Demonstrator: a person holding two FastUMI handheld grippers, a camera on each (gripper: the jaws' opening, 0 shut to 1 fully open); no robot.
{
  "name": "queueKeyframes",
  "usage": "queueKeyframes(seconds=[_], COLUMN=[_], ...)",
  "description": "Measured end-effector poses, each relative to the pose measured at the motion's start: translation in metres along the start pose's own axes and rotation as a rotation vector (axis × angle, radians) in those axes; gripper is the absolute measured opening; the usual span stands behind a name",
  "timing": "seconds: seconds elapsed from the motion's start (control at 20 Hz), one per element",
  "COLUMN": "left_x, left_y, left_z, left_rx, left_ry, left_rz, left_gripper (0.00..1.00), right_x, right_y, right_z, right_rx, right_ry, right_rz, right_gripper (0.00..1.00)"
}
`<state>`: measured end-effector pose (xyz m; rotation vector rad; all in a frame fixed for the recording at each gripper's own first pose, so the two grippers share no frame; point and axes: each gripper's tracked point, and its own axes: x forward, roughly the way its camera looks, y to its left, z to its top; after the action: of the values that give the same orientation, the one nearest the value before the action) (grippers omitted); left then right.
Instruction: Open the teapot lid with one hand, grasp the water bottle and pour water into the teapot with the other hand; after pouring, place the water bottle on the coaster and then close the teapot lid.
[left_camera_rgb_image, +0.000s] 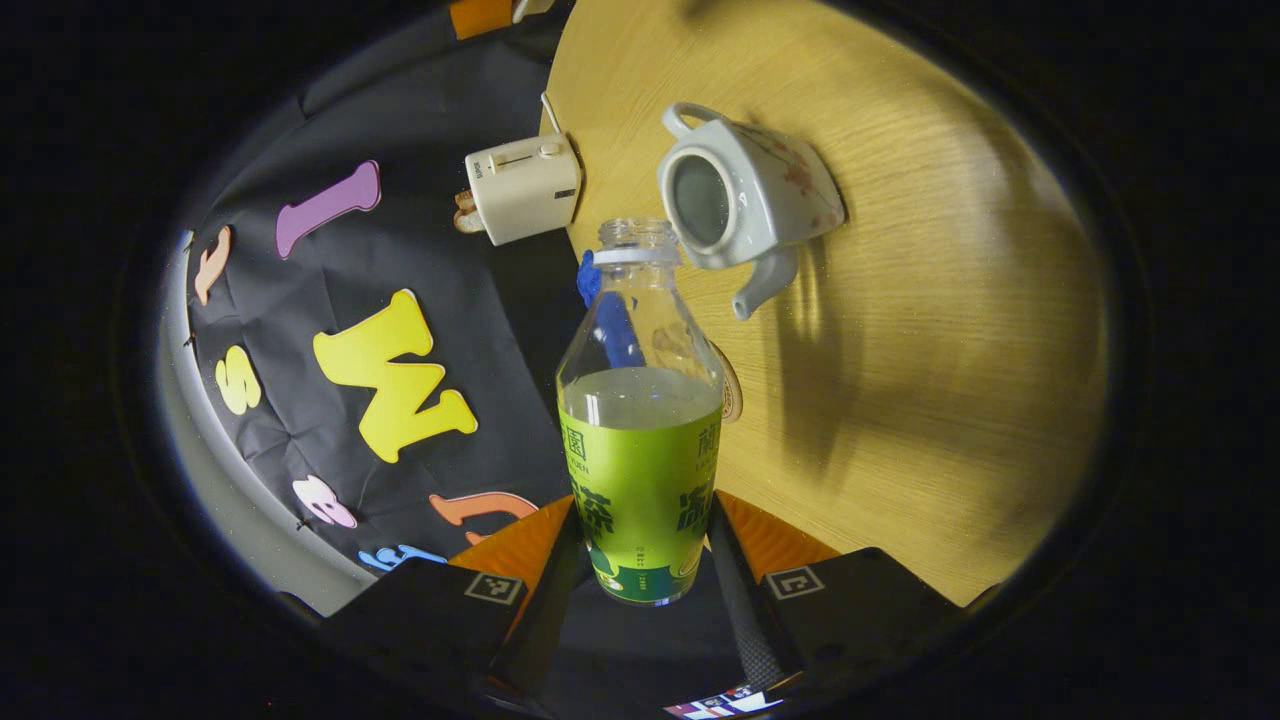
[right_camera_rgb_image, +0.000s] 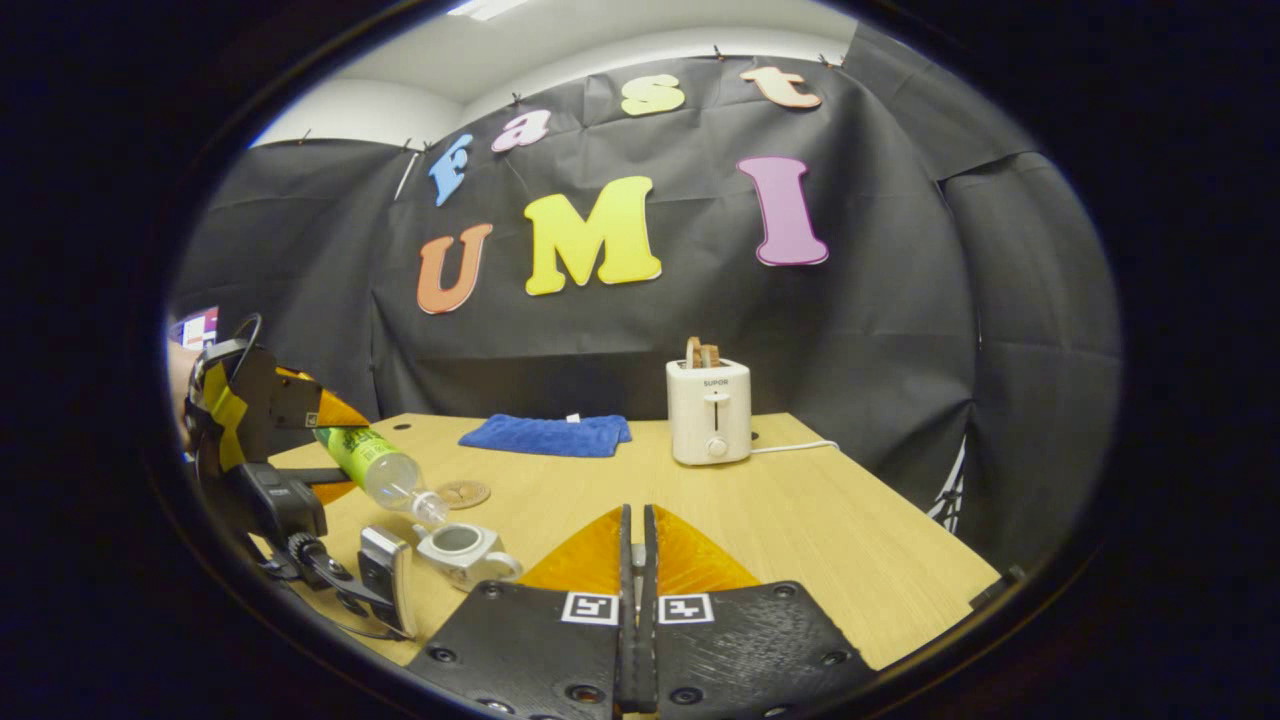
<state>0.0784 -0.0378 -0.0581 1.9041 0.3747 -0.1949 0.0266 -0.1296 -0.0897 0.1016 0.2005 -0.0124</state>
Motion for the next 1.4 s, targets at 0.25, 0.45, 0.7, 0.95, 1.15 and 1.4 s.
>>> queueKeyframes(seconds=[0.25, 0.45, 0.7, 0.95, 1.15, 1.4], left_x=[0.0, -0.001, -0.004, -0.005, -0.008, -0.006], left_y=[0.005, 0.006, 0.013, 0.019, 0.023, 0.032], left_z=[0.002, 0.005, 0.005, 0.006, 0.005, 0.004], left_rx=[0.061, 0.099, 0.137, 0.182, 0.211, 0.254], left_ry=[0.011, 0.014, 0.035, 0.048, 0.065, 0.081], left_rz=[0.004, 0.005, 0.015, 0.016, 0.031, 0.041], left_gripper=[0.73, 0.7, 0.72, 0.73, 0.73, 0.73], right_x=[-0.001, -0.001, -0.001, -0.002, -0.003, -0.004], right_y=[0.003, 0.002, 0.003, 0.0, -0.005, -0.008], right_z=[0.0, 0.0, -0.002, -0.003, -0.006, -0.005], right_rx=[-0.001, 0.001, 0.007, 0.016, 0.027, 0.034], right_ry=[0.002, 0.0, 0.001, 0.001, 0.002, -0.002], right_rz=[0.008, 0.009, 0.016, 0.018, 0.016, 0.013], right_gripper=[0.0, 0.0, 0.0, 0.0, 0.0, 0.0])
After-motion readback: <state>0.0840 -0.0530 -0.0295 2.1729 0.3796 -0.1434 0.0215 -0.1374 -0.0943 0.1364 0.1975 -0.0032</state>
